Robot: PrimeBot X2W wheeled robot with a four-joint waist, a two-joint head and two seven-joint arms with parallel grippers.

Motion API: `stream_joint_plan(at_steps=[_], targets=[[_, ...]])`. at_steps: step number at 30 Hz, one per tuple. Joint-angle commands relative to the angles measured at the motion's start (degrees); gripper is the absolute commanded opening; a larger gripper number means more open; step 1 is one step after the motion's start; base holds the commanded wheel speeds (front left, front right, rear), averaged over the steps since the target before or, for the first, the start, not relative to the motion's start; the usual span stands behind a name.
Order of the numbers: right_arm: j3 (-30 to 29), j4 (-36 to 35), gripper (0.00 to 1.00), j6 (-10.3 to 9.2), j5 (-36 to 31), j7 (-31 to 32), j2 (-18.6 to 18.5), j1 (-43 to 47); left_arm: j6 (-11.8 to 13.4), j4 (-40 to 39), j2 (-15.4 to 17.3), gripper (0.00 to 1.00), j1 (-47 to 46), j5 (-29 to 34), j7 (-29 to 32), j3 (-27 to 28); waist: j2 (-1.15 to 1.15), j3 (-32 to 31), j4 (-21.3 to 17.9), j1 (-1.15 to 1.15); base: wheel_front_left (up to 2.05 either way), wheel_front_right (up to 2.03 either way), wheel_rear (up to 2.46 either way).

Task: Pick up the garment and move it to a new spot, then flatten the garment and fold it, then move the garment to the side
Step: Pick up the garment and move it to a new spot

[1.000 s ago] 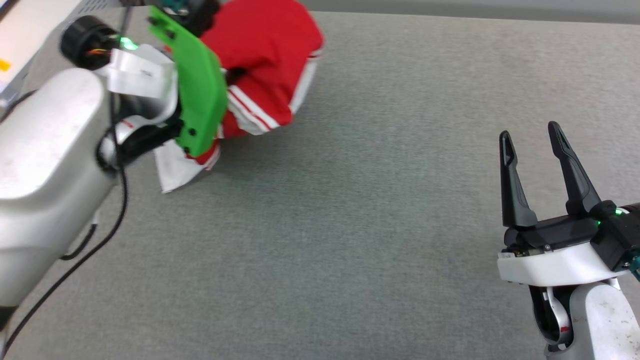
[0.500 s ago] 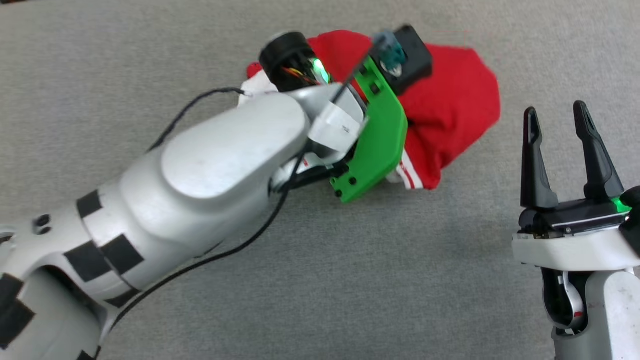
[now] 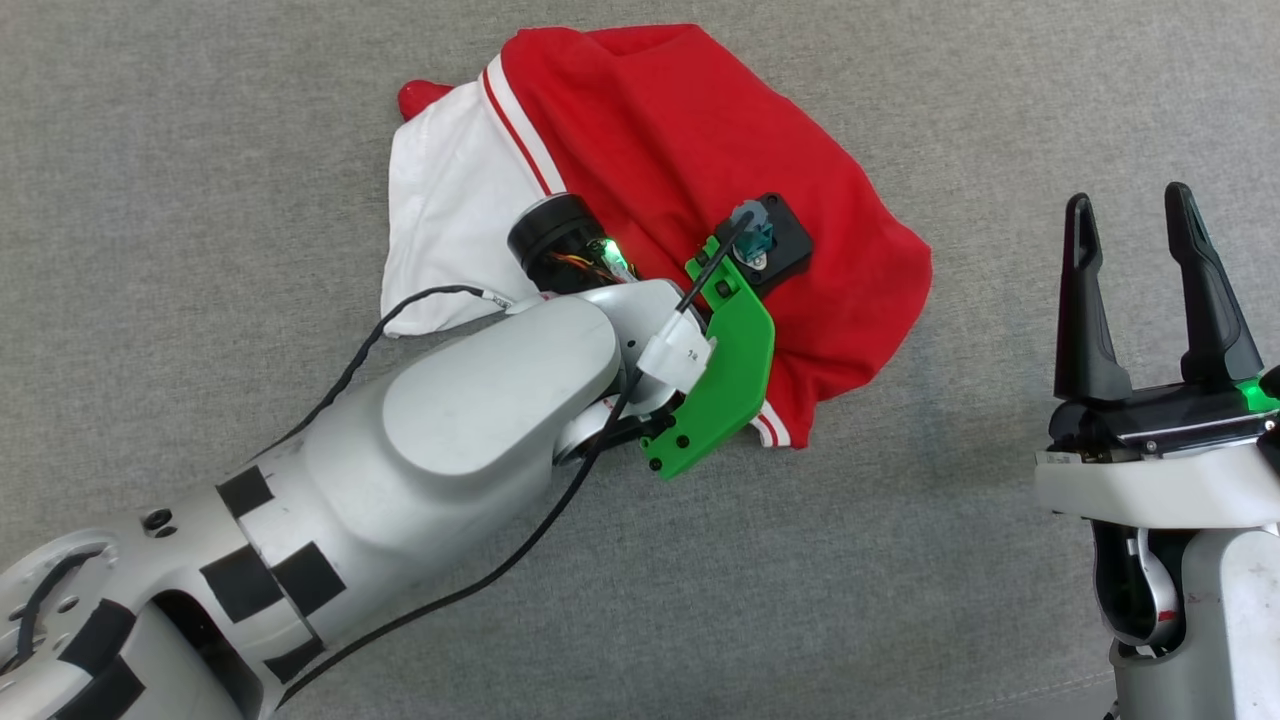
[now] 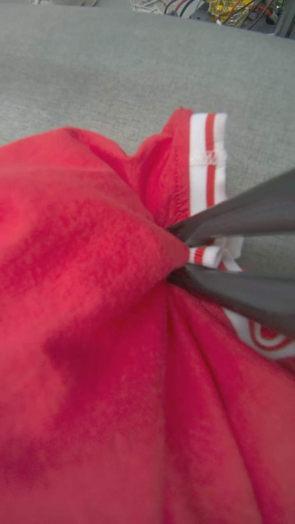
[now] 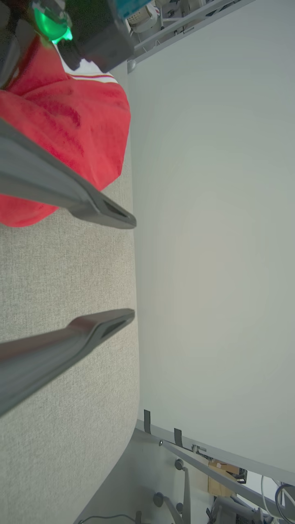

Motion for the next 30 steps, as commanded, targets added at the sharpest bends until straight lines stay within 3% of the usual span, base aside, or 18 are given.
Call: stream_joint_plan(at_steps=[1,8,15,22,30], targets=[[-0.08,0.22,1.00,-0.05,-0.56,-0.28,-0.04,-0.67,-0.16,2.26,-0.39,1.00,3.71,0.18,-1.35,-1.96,0.38,-1.15,1.03,0.00,0.00,0.00,0.00],[0.02,1.22,1.00,-0.05,-2.14,-0.28,-0.04,2.29,-0.16,3.09,-2.33,1.00,2.23,0.30,-16.25,-1.94,0.38,-8.43,4.17,0.00,0.00,0.00,0.00],[-0.97,1.87,1.00,-0.05,-3.19,-0.28,-0.04,6.98,0.90,4.49,-1.06,1.00,4.68,0.45,-31.41,1.33,0.38,-15.80,8.25,0.00,0.00,0.00,0.00],[-1.55,2.37,1.00,-0.05,-3.96,-0.28,-0.04,10.19,8.37,3.64,2.38,1.00,9.26,2.04,-44.02,6.45,0.38,-20.81,11.66,0.00,0.00,0.00,0.00],[-1.90,2.60,1.00,-0.05,-4.05,-0.28,-0.04,12.56,18.61,0.34,7.87,1.00,18.75,5.10,-48.33,14.40,0.38,-24.36,13.24,0.00,0.00,0.00,0.00]])
